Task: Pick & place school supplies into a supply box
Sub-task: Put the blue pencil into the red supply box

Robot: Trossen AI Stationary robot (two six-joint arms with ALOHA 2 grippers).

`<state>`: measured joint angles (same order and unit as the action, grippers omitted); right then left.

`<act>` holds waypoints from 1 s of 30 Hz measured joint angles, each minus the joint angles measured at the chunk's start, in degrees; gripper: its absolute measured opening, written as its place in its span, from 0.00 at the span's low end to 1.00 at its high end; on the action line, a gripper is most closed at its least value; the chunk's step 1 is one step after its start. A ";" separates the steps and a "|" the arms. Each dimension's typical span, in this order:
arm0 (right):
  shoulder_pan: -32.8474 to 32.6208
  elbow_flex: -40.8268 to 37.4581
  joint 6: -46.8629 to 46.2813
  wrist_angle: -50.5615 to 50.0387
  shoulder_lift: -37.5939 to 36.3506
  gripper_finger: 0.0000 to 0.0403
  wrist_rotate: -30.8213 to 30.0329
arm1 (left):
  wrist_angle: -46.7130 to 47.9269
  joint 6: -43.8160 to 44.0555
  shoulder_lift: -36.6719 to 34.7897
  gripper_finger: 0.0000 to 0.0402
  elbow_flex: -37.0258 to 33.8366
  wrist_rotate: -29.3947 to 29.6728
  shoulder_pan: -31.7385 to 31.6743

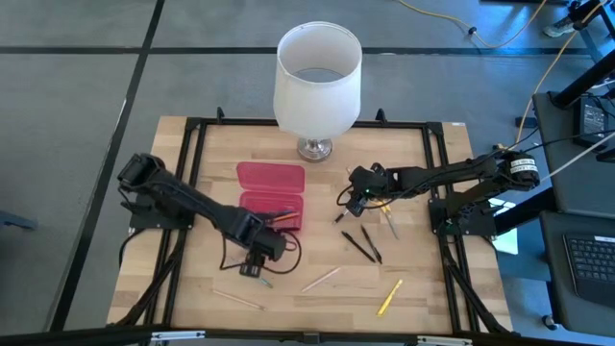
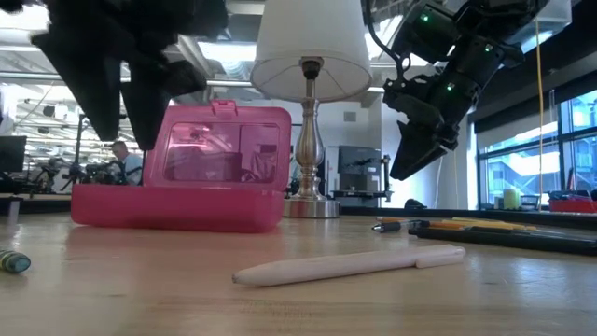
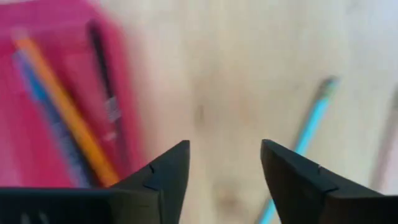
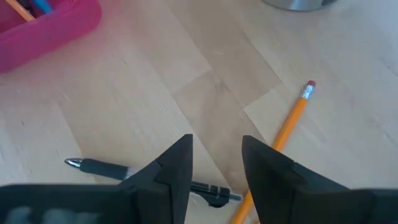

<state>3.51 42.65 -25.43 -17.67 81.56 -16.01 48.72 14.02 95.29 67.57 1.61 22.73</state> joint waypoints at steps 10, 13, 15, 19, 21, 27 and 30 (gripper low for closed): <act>0.00 0.00 -0.02 0.04 0.02 0.35 0.00 | -8.76 4.32 0.36 0.53 -0.02 0.44 5.81; 0.00 -0.02 -0.02 0.07 0.02 0.35 0.00 | -10.01 6.05 1.20 0.52 -0.01 1.36 7.69; 0.00 -0.02 -0.02 0.09 0.02 0.35 0.00 | -11.04 7.72 2.27 0.51 -0.01 2.55 8.66; 0.00 -0.02 -0.02 0.07 0.02 0.35 0.00 | -13.16 8.00 5.14 0.48 -0.02 4.32 10.72; 0.01 -0.02 -0.04 0.23 0.02 0.35 0.00 | -13.51 8.11 6.87 0.47 -0.02 4.45 11.67; 0.00 -0.02 -1.51 0.06 0.02 0.35 0.01 | -14.85 11.62 11.49 0.45 -0.02 3.87 12.97; 0.02 -0.02 -1.53 0.04 0.02 0.35 0.03 | -15.98 13.11 12.94 0.44 -0.02 5.03 13.23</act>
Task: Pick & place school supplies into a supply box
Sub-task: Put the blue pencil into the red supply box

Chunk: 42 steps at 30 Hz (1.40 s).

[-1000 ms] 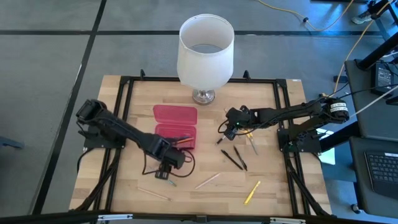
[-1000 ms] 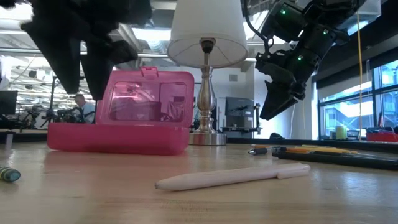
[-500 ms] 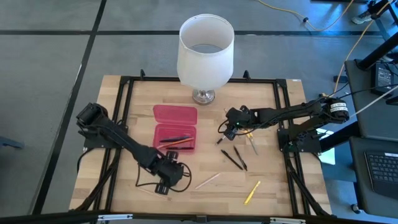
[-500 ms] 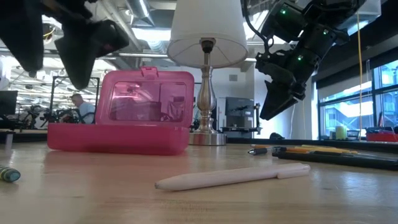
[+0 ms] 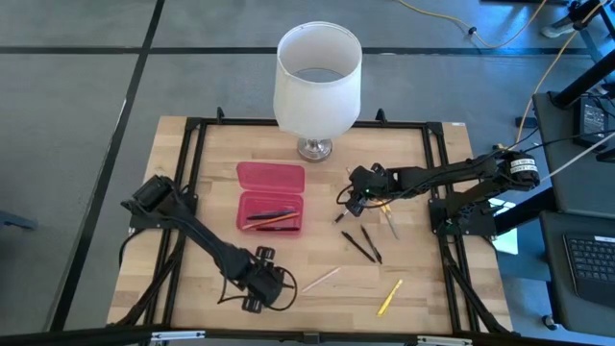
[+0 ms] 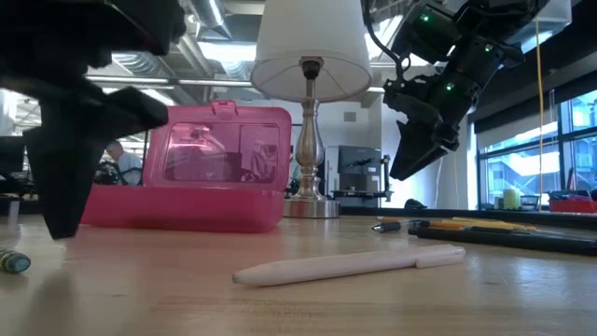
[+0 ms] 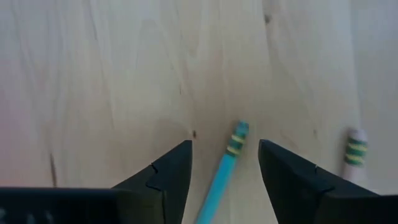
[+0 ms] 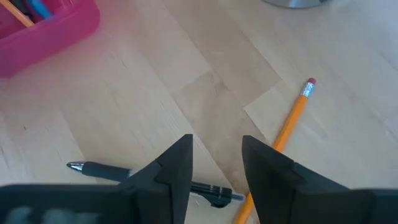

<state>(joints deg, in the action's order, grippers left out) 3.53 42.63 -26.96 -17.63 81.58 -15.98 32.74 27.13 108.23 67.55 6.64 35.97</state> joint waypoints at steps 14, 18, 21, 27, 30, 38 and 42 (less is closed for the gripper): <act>0.00 0.00 0.11 -0.22 0.00 0.35 0.04 | 0.73 0.07 3.62 0.27 0.31 -0.75 0.79; -0.02 0.00 0.17 -0.24 0.00 0.35 0.06 | 0.66 0.17 3.64 0.19 0.28 -1.07 0.81; -0.01 0.00 0.26 -0.26 0.00 0.35 0.06 | 0.64 0.16 3.64 0.14 0.26 -1.21 0.81; 0.00 0.00 0.33 -0.51 0.00 0.35 0.06 | 0.61 -1.70 3.64 0.05 0.22 -0.59 0.87; -0.02 0.00 0.39 -0.65 0.00 0.35 0.08 | 0.58 -1.74 3.62 0.02 0.20 -0.44 0.87; -0.02 0.00 0.44 -0.72 0.00 0.35 0.08 | 2.23 -2.32 2.78 0.02 1.97 -0.61 0.56; -0.01 0.00 0.44 -0.71 0.00 0.35 0.08 | 3.46 -2.42 1.27 0.01 2.88 -0.79 -0.32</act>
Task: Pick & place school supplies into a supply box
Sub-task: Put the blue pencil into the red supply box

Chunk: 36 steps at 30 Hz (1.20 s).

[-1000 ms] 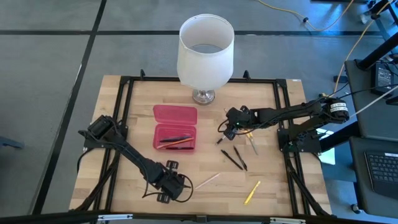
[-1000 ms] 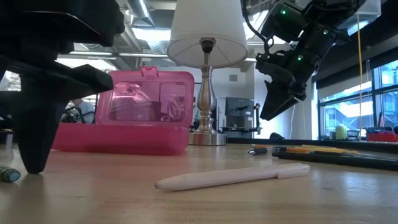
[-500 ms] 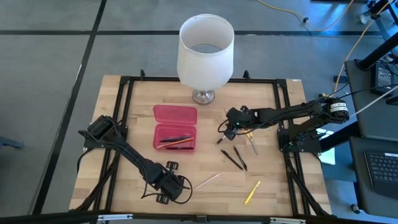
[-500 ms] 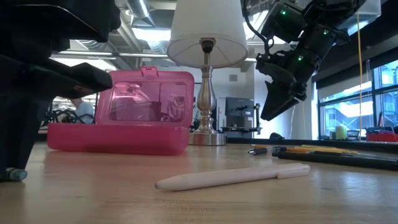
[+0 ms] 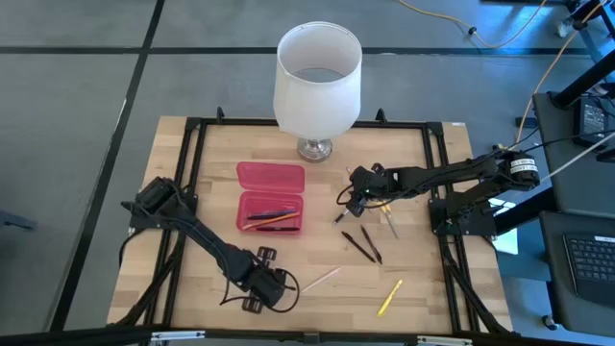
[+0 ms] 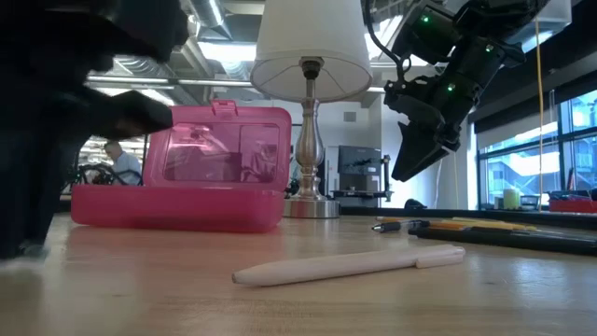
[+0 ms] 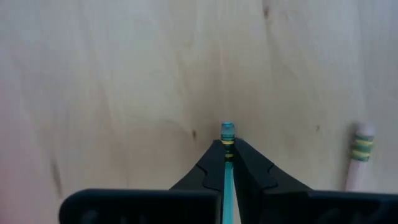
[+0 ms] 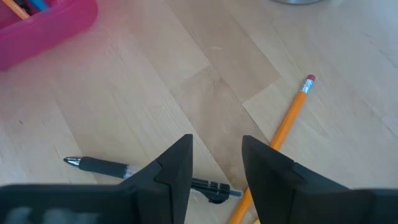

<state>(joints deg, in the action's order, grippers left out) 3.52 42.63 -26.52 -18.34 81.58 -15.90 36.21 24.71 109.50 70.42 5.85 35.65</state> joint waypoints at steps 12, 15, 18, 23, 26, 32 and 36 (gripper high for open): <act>0.00 0.00 0.02 0.10 0.00 0.35 0.00 | 5.83 -2.86 -6.53 0.02 0.42 -0.65 -5.52; 0.00 0.00 0.07 0.10 0.00 0.35 0.00 | 7.00 -2.90 -9.67 0.01 0.47 -1.36 -8.54; 0.00 0.00 1.25 0.10 0.00 0.35 -0.02 | 8.11 -3.09 -12.14 0.02 0.51 -1.55 -11.66; 0.01 0.00 1.79 0.10 0.00 0.35 -1.07 | 7.86 -9.53 -14.71 0.02 0.63 -1.28 -17.03; 0.01 0.00 3.15 0.10 0.00 0.35 -1.44 | 6.92 -13.88 -14.78 0.02 0.62 -0.83 -20.50; 0.01 0.00 4.48 0.07 0.00 0.35 -1.46 | 2.95 -18.93 -14.20 0.02 0.62 -0.12 -26.39; 0.01 0.00 4.52 0.01 0.00 0.35 -1.49 | 0.63 -14.32 -13.70 0.02 0.63 2.99 -29.38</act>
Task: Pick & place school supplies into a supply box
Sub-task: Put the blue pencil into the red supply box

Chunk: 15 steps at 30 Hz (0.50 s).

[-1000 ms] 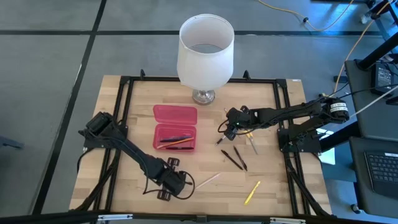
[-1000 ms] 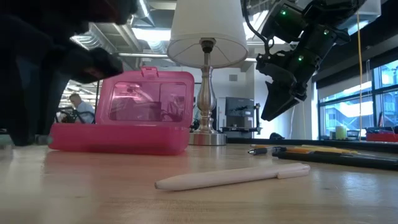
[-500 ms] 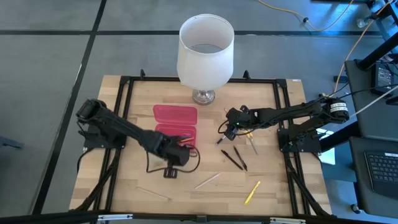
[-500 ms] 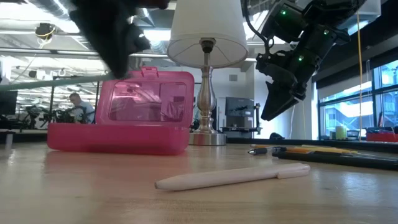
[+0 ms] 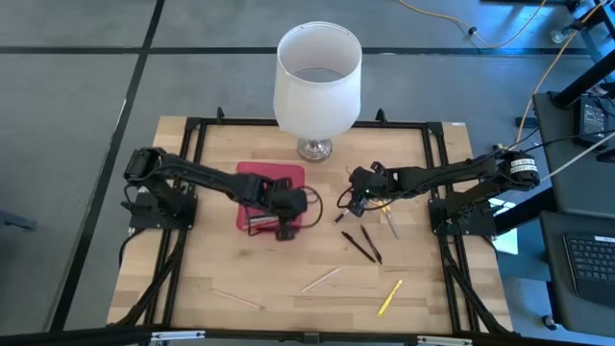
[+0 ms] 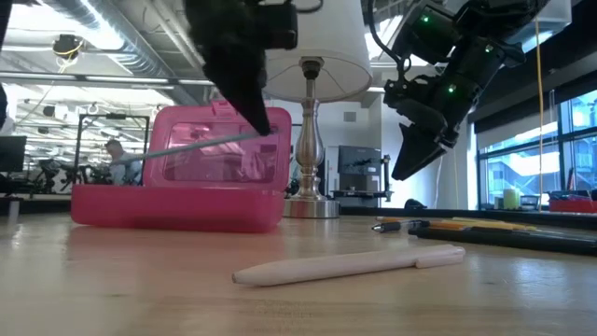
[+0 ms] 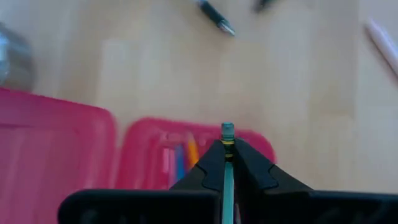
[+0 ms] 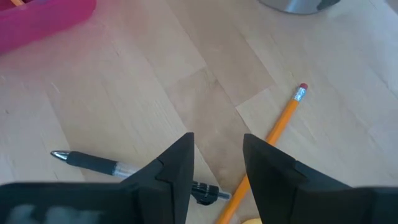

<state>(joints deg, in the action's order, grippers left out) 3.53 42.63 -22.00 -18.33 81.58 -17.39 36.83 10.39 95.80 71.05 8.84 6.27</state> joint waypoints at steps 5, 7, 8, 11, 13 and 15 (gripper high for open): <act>0.00 0.00 0.17 -0.29 0.00 0.35 -0.13 | -0.87 1.44 1.66 0.02 0.02 0.49 -2.29; 0.00 0.00 0.20 -0.32 0.00 0.35 -0.13 | -0.10 1.45 2.20 0.02 -0.04 0.26 -2.68; 0.00 0.00 0.20 -0.31 0.00 0.35 -0.13 | 0.43 1.46 2.63 0.02 -0.16 0.30 -2.73; -0.02 -0.77 0.22 0.53 -0.02 0.35 -0.12 | 0.52 1.45 4.03 0.02 -0.19 0.37 -2.80; 0.00 -1.66 0.15 1.06 -0.02 0.35 -0.15 | -0.47 1.45 4.84 0.02 -0.08 0.09 -2.80; 0.00 -2.63 0.08 1.06 -0.02 0.35 -0.43 | -0.04 1.59 5.55 0.03 -0.27 0.04 -2.78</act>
<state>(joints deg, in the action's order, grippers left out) 3.53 40.00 -21.92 -17.28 81.56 -17.81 36.80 11.98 101.35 70.78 8.88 3.49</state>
